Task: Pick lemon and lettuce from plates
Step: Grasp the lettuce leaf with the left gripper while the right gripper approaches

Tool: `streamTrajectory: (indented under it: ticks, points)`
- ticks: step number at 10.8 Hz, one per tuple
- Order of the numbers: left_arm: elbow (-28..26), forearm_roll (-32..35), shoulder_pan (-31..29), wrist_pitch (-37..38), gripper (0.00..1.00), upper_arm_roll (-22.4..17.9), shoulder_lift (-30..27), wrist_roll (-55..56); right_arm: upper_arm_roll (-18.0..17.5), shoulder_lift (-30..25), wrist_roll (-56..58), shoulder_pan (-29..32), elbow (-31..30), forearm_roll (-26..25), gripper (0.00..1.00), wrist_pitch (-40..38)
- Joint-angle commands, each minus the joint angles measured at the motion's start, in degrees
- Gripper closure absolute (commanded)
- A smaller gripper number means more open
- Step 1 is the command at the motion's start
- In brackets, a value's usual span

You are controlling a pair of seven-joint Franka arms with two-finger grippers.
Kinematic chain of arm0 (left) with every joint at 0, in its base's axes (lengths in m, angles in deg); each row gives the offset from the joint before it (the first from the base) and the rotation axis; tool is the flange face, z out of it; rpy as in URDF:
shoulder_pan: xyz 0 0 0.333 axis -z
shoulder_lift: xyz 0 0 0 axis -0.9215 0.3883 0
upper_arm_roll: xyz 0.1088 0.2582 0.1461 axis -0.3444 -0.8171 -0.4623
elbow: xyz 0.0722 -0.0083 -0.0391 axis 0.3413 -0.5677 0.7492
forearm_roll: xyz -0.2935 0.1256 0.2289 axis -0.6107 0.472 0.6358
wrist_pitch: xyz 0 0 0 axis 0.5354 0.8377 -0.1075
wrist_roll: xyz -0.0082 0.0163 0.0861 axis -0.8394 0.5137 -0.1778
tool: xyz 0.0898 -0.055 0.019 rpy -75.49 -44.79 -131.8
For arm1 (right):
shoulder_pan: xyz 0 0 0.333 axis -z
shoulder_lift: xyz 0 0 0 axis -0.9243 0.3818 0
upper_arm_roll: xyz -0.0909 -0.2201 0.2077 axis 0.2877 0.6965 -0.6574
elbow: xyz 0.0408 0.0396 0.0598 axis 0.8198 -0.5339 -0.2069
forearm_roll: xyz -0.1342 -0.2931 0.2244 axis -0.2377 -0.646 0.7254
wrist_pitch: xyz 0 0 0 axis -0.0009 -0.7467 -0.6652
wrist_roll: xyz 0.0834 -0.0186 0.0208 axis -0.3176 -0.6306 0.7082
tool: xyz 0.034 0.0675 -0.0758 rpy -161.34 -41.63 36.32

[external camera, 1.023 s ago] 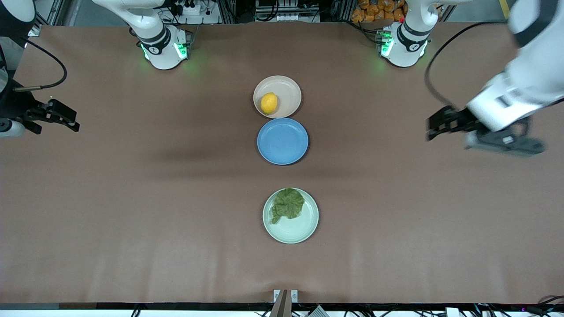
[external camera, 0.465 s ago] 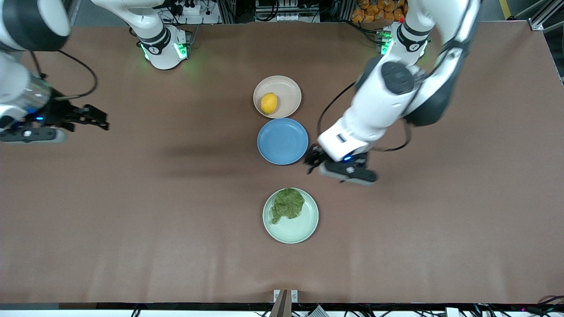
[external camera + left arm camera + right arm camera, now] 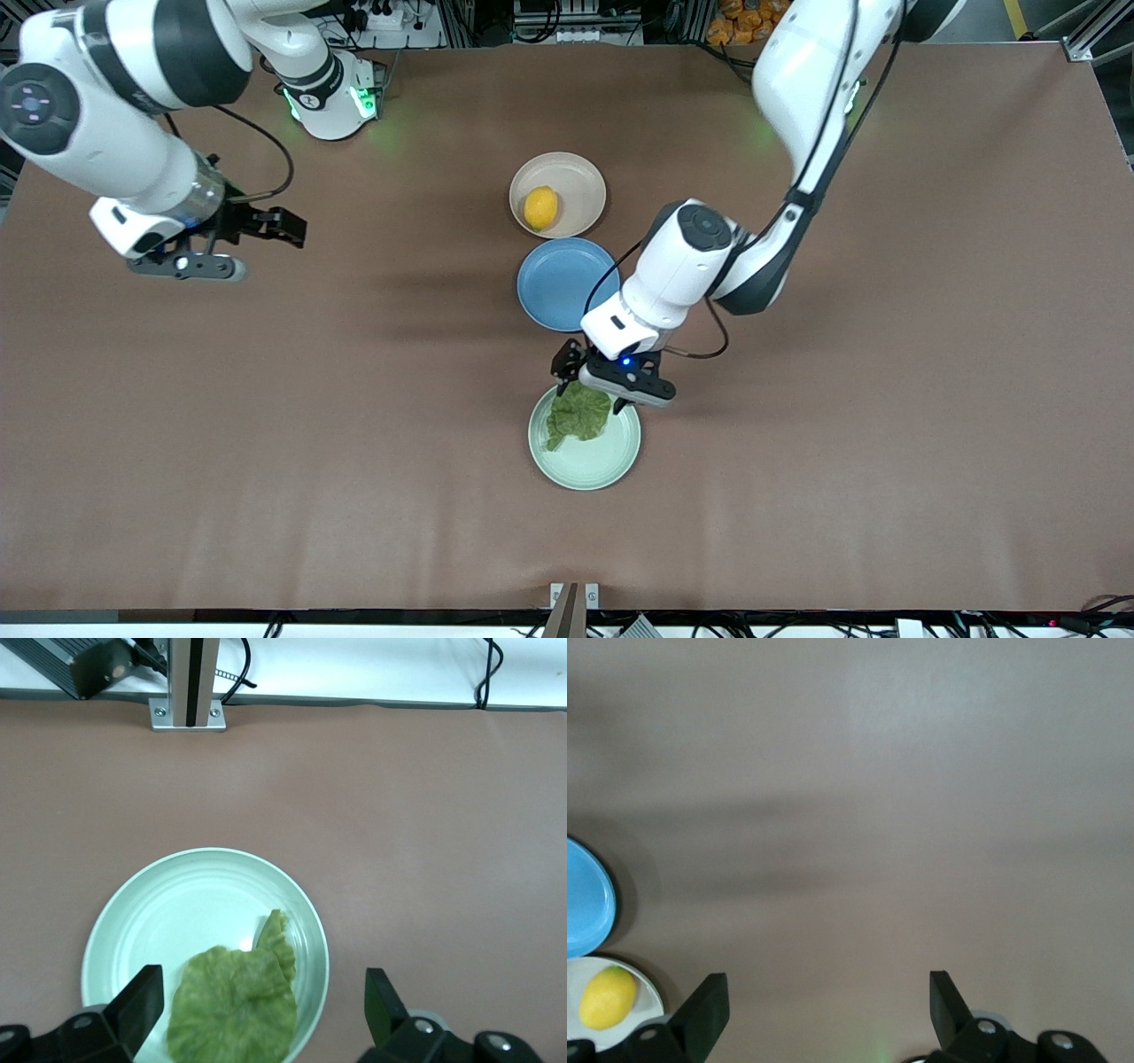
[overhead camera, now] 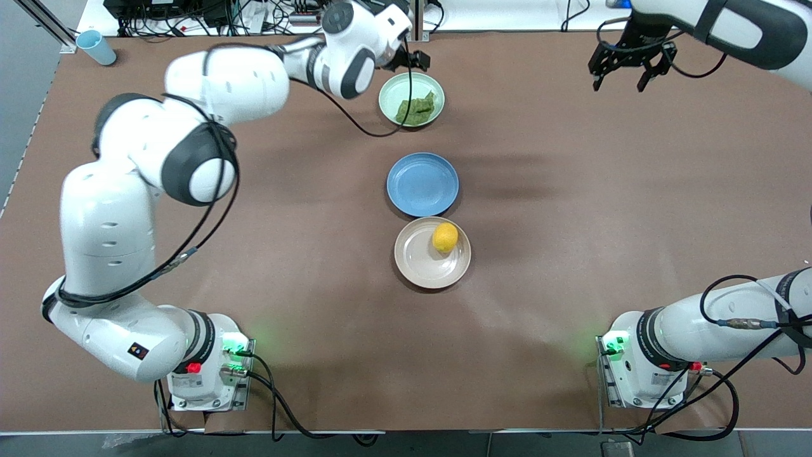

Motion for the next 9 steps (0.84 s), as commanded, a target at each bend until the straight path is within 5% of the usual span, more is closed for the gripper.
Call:
streamTrajectory:
  ticks: [1,3,9]
  points:
    - [4.4,-0.4,6.4,-5.1,0.0,-6.9,8.2,0.5,0.4,-4.8,-5.5,-3.9,-7.3,1.7,0.0,0.6]
    - [5.4,-0.4,10.6,-5.6,0.0,-11.6,11.9,0.2,0.4,-4.7,-12.5,-8.6,-11.2,3.3,0.0,3.8]
    - [5.9,2.2,10.8,-5.6,0.0,-12.1,16.7,-0.5,0.4,-3.5,-30.7,-21.3,-18.7,6.7,0.0,12.9]
